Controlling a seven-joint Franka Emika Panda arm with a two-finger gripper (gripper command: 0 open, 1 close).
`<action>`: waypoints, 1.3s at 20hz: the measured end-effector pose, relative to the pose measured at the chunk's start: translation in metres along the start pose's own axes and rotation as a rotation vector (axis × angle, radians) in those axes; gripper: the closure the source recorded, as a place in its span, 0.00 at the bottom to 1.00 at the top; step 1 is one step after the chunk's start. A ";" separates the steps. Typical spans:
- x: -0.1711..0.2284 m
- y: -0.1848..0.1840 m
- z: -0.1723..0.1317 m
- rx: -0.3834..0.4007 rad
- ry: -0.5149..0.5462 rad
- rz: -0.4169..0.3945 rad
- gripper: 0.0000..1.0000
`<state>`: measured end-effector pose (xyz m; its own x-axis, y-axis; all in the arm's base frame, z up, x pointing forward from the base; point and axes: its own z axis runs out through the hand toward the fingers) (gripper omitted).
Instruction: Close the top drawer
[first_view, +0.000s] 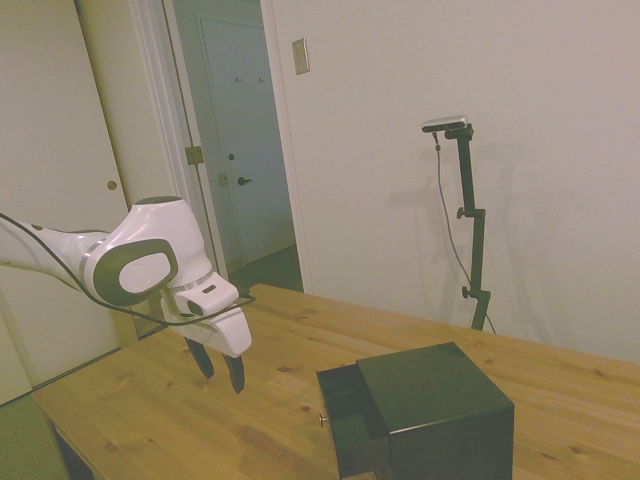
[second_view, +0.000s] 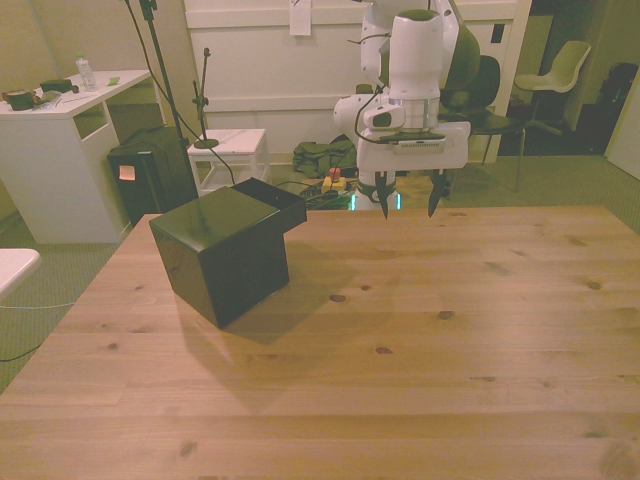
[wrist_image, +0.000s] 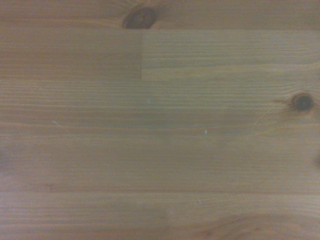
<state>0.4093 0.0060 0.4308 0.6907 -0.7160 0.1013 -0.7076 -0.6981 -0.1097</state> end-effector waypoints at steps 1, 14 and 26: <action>0.000 0.000 0.000 -0.001 -0.001 0.002 0.00; 0.032 0.036 0.001 -0.075 0.127 0.486 0.00; 0.089 0.125 -0.012 -0.164 0.157 0.689 0.00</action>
<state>0.3803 -0.1451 0.4380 0.0590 -0.9770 0.2050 -0.9961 -0.0710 -0.0516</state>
